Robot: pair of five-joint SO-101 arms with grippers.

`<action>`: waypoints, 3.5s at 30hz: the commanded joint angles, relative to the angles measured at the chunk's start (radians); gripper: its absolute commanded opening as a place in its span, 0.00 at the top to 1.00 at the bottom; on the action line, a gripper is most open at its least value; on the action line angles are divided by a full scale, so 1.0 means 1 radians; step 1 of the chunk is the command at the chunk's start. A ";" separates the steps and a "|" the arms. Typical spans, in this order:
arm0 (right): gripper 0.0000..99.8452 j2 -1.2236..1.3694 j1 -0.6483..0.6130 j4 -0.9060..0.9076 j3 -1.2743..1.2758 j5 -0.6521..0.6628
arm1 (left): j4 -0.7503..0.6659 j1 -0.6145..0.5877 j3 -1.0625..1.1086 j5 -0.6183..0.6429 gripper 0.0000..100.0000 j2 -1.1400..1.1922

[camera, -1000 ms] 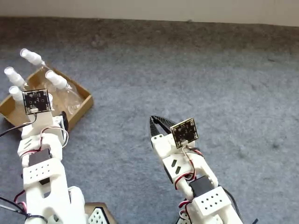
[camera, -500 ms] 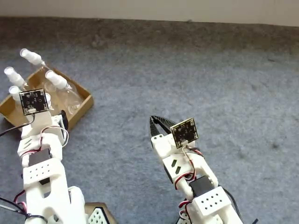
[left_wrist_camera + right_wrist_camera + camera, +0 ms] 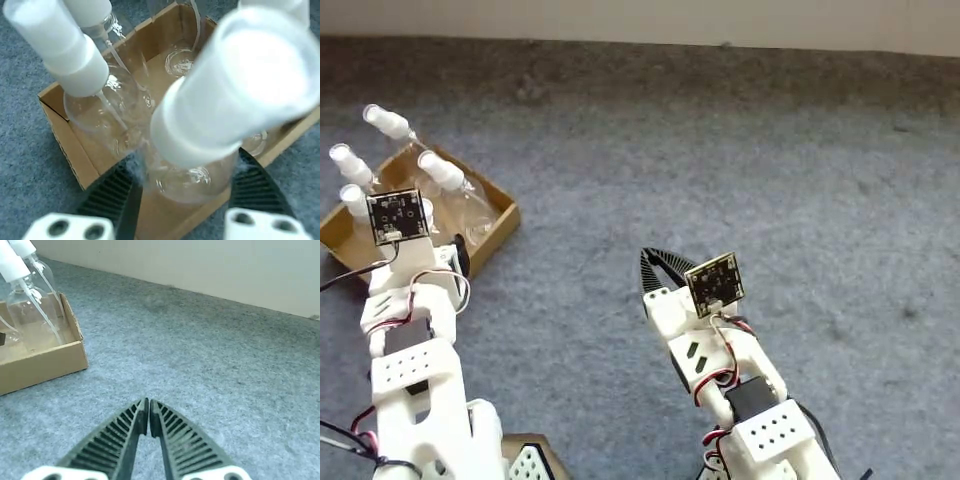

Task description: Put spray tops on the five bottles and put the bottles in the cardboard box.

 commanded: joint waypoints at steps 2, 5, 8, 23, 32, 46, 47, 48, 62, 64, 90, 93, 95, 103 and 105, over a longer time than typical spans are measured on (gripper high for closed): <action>1.00 -0.002 -0.005 0.005 0.111 0.011 | -0.020 0.025 -0.099 0.014 0.86 0.125; 1.00 -0.002 -0.005 0.005 0.111 0.011 | -0.020 0.024 -0.127 0.014 0.86 0.202; 1.00 -0.002 -0.005 0.005 0.111 0.011 | -0.049 0.021 -0.130 0.014 0.86 0.237; 1.00 -0.002 -0.005 0.005 0.111 0.011 | -0.114 0.021 -0.082 0.009 0.86 0.237; 1.00 -0.002 -0.004 0.005 0.111 0.011 | -0.114 0.021 -0.082 0.012 0.86 0.237; 1.00 -0.002 -0.004 0.005 0.111 0.011 | -0.084 0.021 -0.088 0.012 0.78 0.237; 1.00 -0.002 -0.004 0.005 0.111 0.011 | -0.078 0.021 -0.090 0.012 0.79 0.237; 1.00 -0.002 -0.004 0.005 0.111 0.011 | -0.077 0.021 -0.090 0.012 0.79 0.237; 1.00 -0.002 -0.004 0.005 0.111 0.011 | 0.092 0.021 -0.105 0.014 0.79 0.054; 1.00 -0.002 -0.004 0.005 0.111 0.011 | 0.135 0.021 -0.102 0.014 0.79 -0.015; 1.00 -0.002 -0.004 0.005 0.111 0.011 | 0.381 -0.054 -0.220 0.009 0.80 -0.074; 1.00 -0.002 -0.004 0.005 0.111 0.011 | 0.500 -0.054 -0.283 0.009 0.80 -0.096; 1.00 -0.002 -0.004 0.005 0.111 0.011 | 0.605 -0.053 -0.332 0.009 0.80 -0.140; 1.00 -0.002 -0.004 0.007 0.111 0.011 | 0.781 0.025 -0.386 0.008 0.90 -0.340; 1.00 -0.002 0.002 0.007 0.111 0.011 | 0.798 0.077 -0.401 -0.017 0.99 -0.371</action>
